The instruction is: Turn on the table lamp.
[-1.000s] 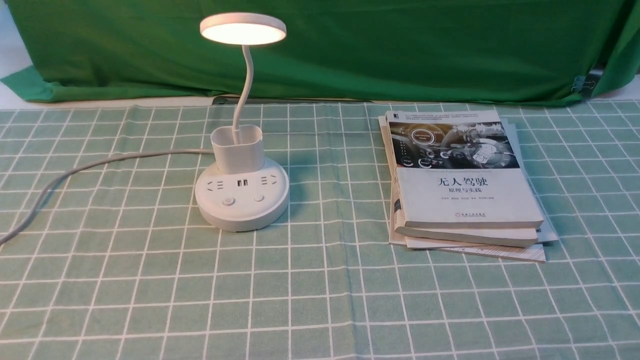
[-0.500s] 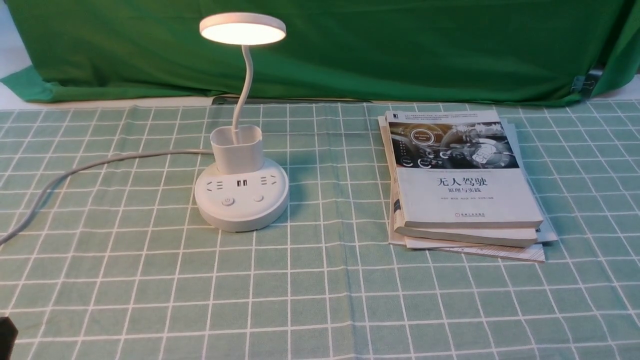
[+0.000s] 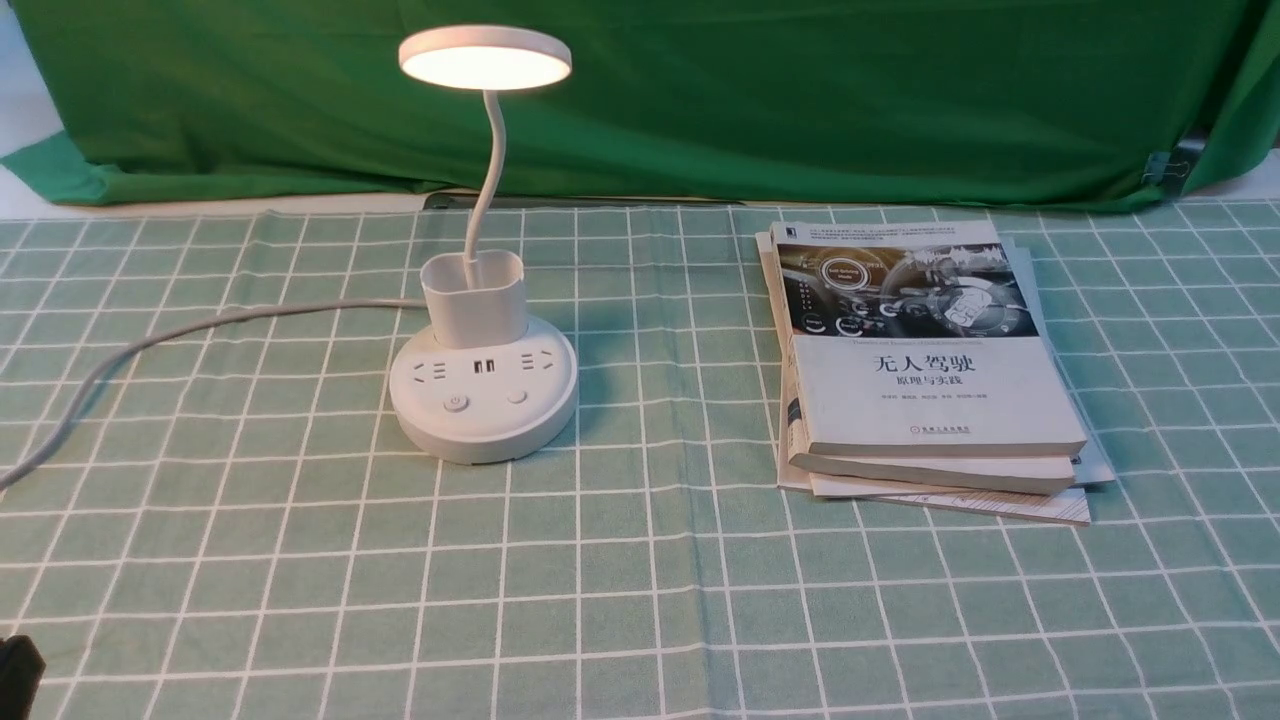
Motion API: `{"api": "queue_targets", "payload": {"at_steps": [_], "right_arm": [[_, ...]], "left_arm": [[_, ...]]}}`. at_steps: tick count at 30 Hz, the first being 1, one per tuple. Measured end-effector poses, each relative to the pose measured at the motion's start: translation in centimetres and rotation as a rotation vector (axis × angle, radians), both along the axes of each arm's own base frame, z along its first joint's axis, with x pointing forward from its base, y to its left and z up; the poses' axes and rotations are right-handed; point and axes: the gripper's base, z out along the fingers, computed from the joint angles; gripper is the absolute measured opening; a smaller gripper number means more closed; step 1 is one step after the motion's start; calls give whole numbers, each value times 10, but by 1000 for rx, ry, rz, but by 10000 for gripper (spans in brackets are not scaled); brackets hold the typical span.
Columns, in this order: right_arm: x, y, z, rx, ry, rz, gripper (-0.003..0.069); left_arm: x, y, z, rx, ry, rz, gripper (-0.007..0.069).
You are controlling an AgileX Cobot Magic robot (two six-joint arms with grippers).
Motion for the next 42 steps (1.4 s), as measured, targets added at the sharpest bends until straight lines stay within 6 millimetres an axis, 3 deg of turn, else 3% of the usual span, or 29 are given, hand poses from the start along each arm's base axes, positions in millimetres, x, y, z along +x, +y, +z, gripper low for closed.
{"api": "queue_targets", "payload": {"at_steps": [42], "right_arm": [[0, 0, 0, 0, 2, 0, 241]], "left_arm": [[0, 0, 0, 7, 2, -2, 118]]}}
